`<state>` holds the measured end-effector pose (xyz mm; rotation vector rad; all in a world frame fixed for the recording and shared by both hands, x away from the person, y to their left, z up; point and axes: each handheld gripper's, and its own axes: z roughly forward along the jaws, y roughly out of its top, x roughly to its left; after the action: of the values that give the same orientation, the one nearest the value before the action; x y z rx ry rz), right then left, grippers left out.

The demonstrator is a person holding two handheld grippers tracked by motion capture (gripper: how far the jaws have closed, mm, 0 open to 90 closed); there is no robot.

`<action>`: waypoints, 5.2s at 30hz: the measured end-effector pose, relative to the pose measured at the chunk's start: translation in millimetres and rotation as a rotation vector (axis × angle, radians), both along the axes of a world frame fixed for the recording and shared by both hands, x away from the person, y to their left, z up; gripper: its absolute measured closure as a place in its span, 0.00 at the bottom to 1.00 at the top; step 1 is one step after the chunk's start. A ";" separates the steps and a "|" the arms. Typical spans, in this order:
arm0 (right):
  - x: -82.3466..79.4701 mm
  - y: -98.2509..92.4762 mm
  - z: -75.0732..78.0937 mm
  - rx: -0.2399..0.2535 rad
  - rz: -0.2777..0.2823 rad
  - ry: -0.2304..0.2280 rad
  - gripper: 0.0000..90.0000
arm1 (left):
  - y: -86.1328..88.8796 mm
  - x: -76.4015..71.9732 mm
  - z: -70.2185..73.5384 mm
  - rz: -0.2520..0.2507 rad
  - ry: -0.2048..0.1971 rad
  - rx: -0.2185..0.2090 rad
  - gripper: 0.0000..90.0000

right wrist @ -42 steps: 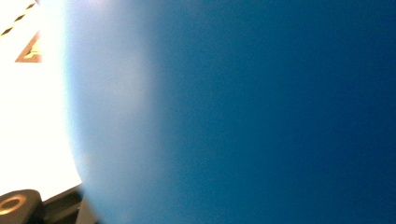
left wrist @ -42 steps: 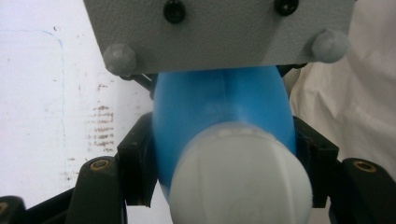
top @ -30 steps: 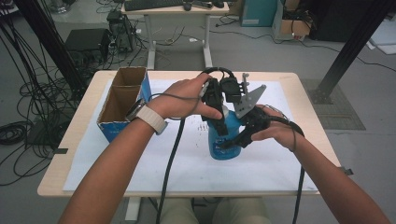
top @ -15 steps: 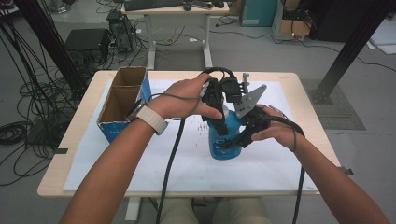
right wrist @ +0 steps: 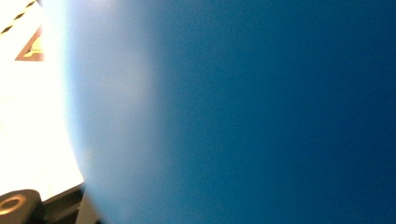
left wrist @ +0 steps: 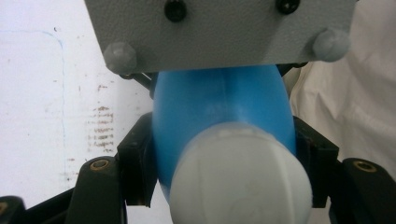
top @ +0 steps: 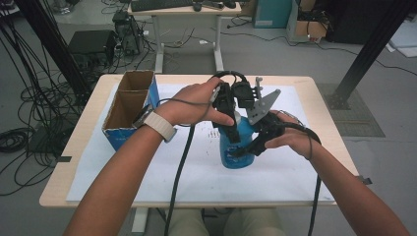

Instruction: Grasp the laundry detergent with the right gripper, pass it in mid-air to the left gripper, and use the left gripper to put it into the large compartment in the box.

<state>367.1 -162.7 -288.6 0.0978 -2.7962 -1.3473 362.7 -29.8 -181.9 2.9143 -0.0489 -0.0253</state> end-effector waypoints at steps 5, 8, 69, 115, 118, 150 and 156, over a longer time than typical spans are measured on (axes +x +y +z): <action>0.1 0.0 0.2 0.000 0.001 0.001 0.48 | 0.0 1.0 0.6 -0.010 0.003 0.004 0.41; 0.1 0.0 0.2 0.001 0.001 0.002 0.48 | 0.5 0.3 -2.0 0.001 0.005 -0.026 0.41; 1.7 2.0 2.1 -0.014 -0.004 0.006 0.48 | 2.5 2.3 0.8 0.003 -0.003 -0.004 0.41; 1.6 0.6 3.7 -0.005 0.004 0.013 0.48 | 1.7 1.8 3.6 0.009 0.002 -0.003 0.41; 1.7 0.5 3.7 -0.002 0.002 0.007 0.48 | 0.7 1.7 4.0 0.012 0.006 0.006 0.41; 9.1 -66.1 -23.2 0.122 -0.207 0.151 0.07 | 2.7 14.5 -7.3 0.143 0.024 0.166 0.41; 10.8 -86.0 -18.7 0.059 -0.240 0.131 0.04 | 8.3 16.4 1.1 0.191 0.011 0.170 0.41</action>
<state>377.9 -248.8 -307.3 -0.3231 -2.7268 -1.4248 379.1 -21.5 -180.8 3.0745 0.2444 -0.0145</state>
